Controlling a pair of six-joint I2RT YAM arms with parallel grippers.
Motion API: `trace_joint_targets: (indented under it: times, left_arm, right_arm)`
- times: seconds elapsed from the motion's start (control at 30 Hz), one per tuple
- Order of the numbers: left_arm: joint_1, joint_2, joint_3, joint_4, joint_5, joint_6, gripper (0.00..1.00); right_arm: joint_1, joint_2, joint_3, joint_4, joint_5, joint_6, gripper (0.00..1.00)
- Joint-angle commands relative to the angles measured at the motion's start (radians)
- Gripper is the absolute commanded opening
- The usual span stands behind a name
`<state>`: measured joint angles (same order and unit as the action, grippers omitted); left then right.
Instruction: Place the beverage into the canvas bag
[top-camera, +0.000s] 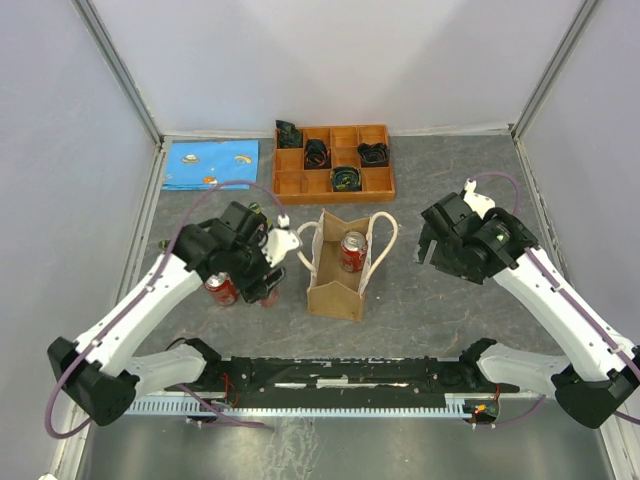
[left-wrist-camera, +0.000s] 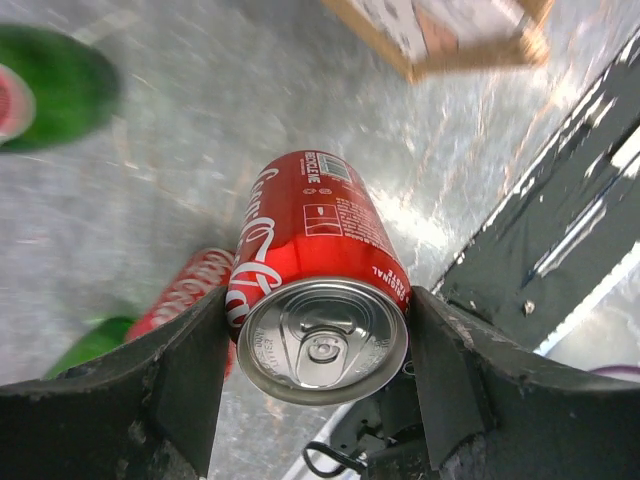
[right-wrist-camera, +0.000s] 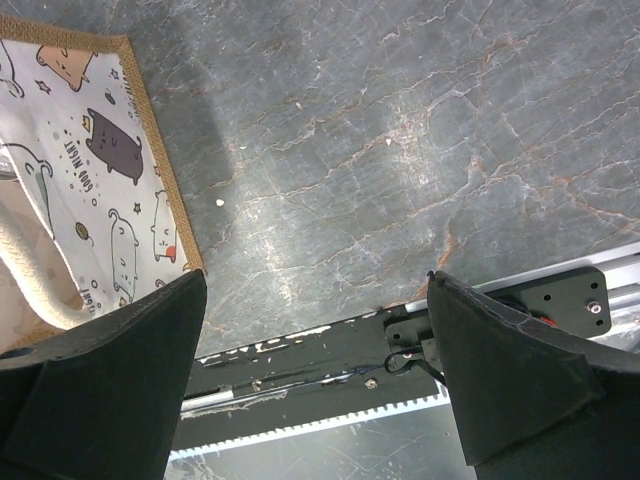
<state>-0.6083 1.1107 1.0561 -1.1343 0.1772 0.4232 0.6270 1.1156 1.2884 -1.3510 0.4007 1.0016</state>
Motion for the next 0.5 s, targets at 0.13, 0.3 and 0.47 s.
trace_joint_targets:
  times: [0.13, 0.3, 0.47]
  left_arm:
    - [0.001, -0.112, 0.377, -0.122, -0.082, -0.062, 0.03]
    - [0.001, -0.011, 0.575, -0.068, -0.158, -0.068, 0.03]
    - [0.013, 0.192, 0.841, -0.015, -0.180, -0.053, 0.03]
  right_arm:
    - [-0.002, -0.026, 0.000, 0.030, -0.001, 0.013, 0.99]
    - [-0.002, 0.001, 0.005, 0.059, -0.014, -0.008, 0.99]
    - [-0.002, 0.017, 0.028, 0.065, -0.009, -0.024, 0.99]
